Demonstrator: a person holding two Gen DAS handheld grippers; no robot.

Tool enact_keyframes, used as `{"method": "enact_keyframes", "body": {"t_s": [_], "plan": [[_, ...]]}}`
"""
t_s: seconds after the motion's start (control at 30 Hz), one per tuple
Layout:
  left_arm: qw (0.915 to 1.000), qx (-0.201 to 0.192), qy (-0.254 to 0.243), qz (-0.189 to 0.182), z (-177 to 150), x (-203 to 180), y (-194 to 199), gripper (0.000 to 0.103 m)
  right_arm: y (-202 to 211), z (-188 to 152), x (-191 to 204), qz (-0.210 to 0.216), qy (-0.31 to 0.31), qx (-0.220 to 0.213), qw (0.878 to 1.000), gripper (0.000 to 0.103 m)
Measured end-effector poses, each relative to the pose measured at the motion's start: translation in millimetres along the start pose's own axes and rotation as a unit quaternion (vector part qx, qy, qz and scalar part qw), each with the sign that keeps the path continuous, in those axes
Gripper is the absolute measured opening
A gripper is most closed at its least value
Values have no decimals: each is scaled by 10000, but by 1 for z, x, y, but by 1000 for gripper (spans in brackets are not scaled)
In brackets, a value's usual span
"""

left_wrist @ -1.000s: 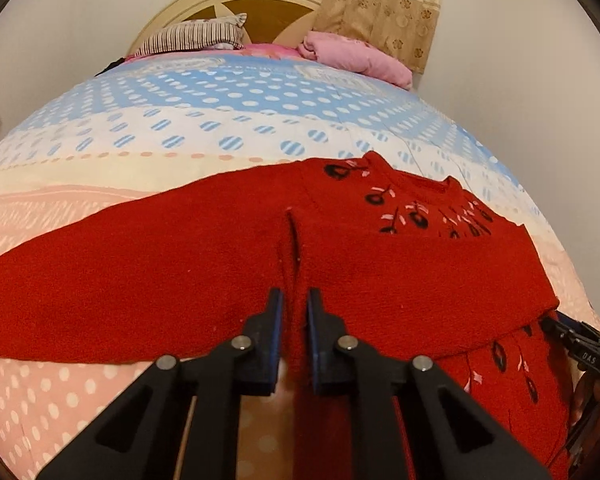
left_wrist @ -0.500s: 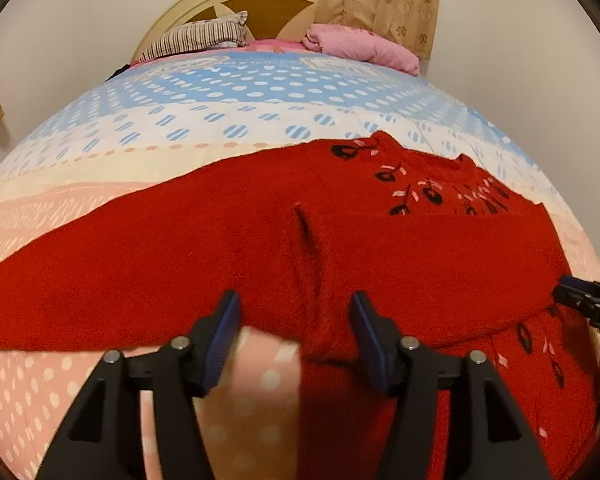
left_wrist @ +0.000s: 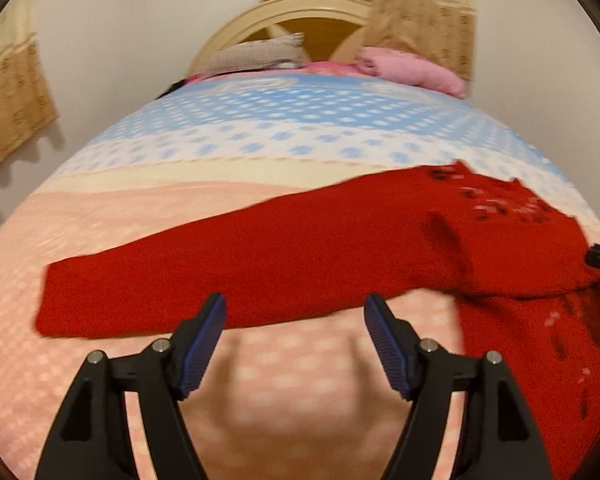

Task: Fold small clothes
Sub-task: 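Lay the sleeve down and open the right tool, then move the left tool to the other sleeve cuff and grasp it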

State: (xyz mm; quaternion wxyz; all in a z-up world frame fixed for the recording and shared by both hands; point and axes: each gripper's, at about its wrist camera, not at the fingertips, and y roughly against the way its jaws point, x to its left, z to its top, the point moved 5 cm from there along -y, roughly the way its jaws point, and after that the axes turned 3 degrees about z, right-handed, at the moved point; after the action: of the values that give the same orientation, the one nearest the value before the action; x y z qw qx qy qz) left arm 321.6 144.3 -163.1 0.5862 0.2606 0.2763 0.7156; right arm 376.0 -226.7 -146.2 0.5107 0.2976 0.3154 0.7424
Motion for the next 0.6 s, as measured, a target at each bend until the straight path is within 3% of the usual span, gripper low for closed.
{"method": "enact_keyframes", "body": {"t_s": [0.13,0.2,0.33,0.6], "plan": [[9988,111,228,409,-9,48,-2,74,-34,-18,14,122,9,423,9990,63],[9976,178,294,604,-15,67,-4,74,-32,-26,21,-113,286,149,9994,63],[9921,389,583,1041,-24,111,-8,74,-30,-30,18,-35,178,97,9998,63],[9815,578,1183,1394,-40,176,-8,74,-28,-34,22,-151,290,0,9995,63]]}}
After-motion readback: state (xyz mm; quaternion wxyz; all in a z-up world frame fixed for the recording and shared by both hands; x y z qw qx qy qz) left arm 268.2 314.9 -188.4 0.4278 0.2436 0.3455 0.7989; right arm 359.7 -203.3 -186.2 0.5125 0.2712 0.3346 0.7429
